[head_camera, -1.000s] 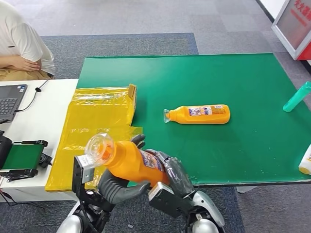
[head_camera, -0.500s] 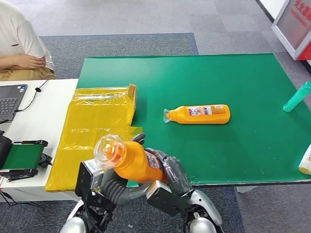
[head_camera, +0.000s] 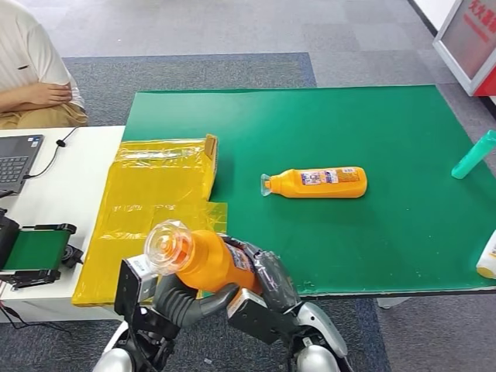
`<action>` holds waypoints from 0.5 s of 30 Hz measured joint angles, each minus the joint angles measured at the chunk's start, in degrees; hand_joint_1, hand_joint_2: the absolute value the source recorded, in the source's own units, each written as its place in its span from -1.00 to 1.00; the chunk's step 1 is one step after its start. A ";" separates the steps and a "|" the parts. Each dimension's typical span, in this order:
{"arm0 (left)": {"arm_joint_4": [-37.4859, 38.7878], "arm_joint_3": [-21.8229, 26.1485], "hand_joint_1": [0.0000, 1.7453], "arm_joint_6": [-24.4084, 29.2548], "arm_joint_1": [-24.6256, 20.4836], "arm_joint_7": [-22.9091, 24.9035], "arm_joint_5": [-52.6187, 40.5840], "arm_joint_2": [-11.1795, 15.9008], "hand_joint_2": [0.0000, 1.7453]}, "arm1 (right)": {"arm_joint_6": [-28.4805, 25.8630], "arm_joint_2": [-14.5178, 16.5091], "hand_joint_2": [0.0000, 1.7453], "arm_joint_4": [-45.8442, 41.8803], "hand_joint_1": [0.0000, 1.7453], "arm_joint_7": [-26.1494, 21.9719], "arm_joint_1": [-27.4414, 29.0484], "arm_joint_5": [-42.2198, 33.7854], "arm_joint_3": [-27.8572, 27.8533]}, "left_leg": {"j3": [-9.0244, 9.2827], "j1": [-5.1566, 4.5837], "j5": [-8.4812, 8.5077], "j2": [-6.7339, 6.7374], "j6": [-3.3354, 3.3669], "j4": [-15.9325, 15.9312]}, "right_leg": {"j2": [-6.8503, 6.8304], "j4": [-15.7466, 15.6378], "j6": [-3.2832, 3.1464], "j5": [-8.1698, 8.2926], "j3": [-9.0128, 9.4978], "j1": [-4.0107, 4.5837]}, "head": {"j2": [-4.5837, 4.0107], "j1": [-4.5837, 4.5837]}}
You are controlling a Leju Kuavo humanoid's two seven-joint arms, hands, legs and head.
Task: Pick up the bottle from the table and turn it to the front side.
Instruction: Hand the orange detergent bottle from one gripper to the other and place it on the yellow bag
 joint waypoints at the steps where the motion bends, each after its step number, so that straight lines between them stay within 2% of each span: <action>1: 0.00 0.05 1.00 0.30 0.05 -0.34 -0.83 -0.02 1.00 | -0.33 0.01 1.00 0.04 1.00 0.07 -0.01 0.13 0.05 | 0.00 0.00 0.00 0.00 0.00 0.00 | 0.00 0.00 0.00 0.00 0.00 0.00 | 0.00 0.00; 6: -0.27 0.37 1.00 1.54 0.28 -0.47 -6.06 -1.16 1.00 | -1.60 0.07 1.00 0.20 1.00 0.91 -0.36 0.39 0.23 | 0.00 0.00 0.00 0.00 0.00 0.00 | 0.00 0.00 0.00 0.01 -0.01 -0.01 | 0.01 0.00; 13: -1.03 1.82 1.00 1.93 1.18 -0.07 -7.12 -2.68 1.00 | -0.92 0.43 1.00 0.68 0.95 1.41 -0.62 -4.86 -0.24 | 0.01 0.00 0.01 0.01 -0.01 0.00 | 0.01 0.00 0.00 0.01 -0.02 0.00 | 0.01 0.00; 14: -1.17 2.14 1.00 1.97 1.25 -0.27 -7.13 -2.81 1.00 | -0.87 0.51 1.00 0.69 0.59 1.49 -0.62 -5.34 -0.37 | 0.01 0.00 0.01 0.01 -0.01 0.00 | 0.01 0.00 0.00 0.01 -0.03 0.00 | 0.01 -0.01; 15: -1.25 2.41 1.00 1.97 1.26 -0.66 -7.15 -2.91 1.00 | -0.84 0.60 1.00 0.71 0.08 1.53 -0.64 -5.81 -0.50 | 0.01 0.00 0.01 0.01 -0.01 0.00 | 0.01 0.00 0.00 0.00 -0.03 0.00 | 0.01 -0.01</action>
